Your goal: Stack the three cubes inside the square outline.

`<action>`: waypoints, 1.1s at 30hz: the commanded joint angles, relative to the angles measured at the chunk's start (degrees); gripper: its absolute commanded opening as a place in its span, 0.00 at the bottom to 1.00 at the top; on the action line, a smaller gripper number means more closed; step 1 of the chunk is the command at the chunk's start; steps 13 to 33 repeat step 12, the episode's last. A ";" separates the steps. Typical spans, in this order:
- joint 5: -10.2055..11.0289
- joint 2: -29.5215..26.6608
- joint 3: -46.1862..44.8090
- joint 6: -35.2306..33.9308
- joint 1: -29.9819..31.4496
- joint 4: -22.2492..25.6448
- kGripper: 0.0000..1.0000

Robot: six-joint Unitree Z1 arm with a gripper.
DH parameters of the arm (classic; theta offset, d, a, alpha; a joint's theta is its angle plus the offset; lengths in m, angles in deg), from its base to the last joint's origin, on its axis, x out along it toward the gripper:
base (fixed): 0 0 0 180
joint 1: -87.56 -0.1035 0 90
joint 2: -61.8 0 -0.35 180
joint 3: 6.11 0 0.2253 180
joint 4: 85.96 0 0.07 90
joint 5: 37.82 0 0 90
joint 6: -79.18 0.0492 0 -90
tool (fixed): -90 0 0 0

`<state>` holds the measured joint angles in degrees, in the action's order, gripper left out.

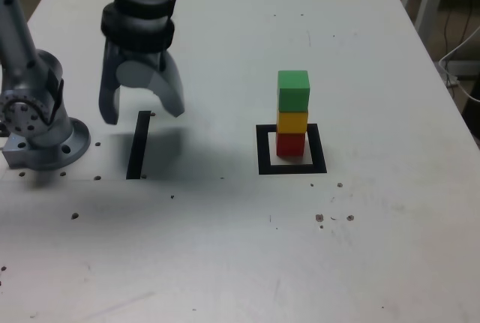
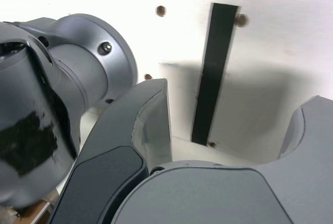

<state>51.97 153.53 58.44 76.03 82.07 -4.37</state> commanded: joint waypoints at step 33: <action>-0.53 -2.25 -5.85 -0.10 -0.09 -4.24 0.84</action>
